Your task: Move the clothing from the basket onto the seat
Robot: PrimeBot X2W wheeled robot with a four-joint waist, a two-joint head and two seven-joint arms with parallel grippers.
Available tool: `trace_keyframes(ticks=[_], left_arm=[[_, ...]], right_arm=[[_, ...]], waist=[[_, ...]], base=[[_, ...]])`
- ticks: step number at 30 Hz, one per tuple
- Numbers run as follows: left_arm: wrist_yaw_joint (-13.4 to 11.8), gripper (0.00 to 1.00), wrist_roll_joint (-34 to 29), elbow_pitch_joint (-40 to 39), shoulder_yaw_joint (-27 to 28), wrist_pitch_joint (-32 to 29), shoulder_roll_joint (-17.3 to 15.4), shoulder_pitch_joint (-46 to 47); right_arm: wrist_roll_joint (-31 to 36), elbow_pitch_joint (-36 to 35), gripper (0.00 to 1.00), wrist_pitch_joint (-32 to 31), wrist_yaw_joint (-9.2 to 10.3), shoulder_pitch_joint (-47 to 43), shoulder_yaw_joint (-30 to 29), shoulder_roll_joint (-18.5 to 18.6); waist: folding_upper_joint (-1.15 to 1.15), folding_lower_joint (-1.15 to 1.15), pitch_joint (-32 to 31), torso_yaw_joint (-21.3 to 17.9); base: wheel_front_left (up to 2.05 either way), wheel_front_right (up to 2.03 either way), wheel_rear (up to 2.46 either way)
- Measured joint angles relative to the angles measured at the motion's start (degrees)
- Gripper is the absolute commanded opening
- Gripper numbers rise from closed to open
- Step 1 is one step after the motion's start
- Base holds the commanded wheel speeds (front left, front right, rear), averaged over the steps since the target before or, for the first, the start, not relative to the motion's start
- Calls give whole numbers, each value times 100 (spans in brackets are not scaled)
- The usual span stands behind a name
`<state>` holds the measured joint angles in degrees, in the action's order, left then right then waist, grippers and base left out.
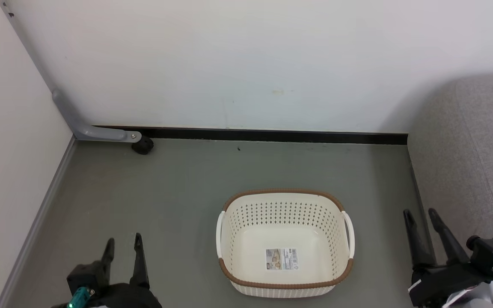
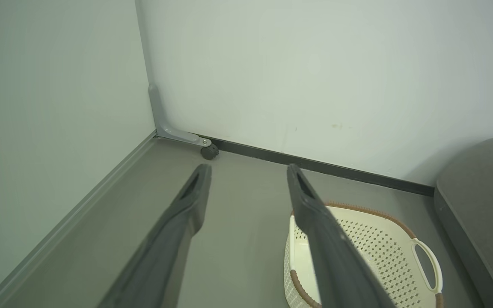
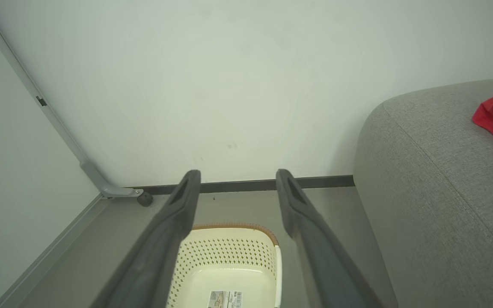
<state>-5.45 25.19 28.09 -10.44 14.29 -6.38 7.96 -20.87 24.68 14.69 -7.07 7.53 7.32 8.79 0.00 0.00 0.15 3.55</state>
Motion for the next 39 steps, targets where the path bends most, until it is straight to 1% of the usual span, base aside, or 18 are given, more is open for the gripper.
trace_keyframes(ticks=[7,10,11,36,39], left_arm=[[-2,0,-3,330,-37,-8,94,-326],[5,0,69,341,8,-65,111,-372],[43,0,114,339,35,-78,110,-372],[314,0,1809,85,430,-639,172,-367],[402,0,2085,14,486,-715,193,-365]], right_arm=[[-18,365,0,-18,1,-298,58,-165],[-105,374,0,-60,1,-347,30,-182],[-154,366,0,-92,1,-343,14,-183],[-1954,141,0,-658,1,-341,-405,-293],[-2235,92,0,-721,1,-339,-465,-315]], waist=[[0,0,-4,0],[0,0,-6,-5],[0,0,-6,-8],[0,0,-11,-103],[0,0,-11,-116]], base=[[0,0,0],[0,0,0],[0,0,0],[0,0,0],[0,0,0]])
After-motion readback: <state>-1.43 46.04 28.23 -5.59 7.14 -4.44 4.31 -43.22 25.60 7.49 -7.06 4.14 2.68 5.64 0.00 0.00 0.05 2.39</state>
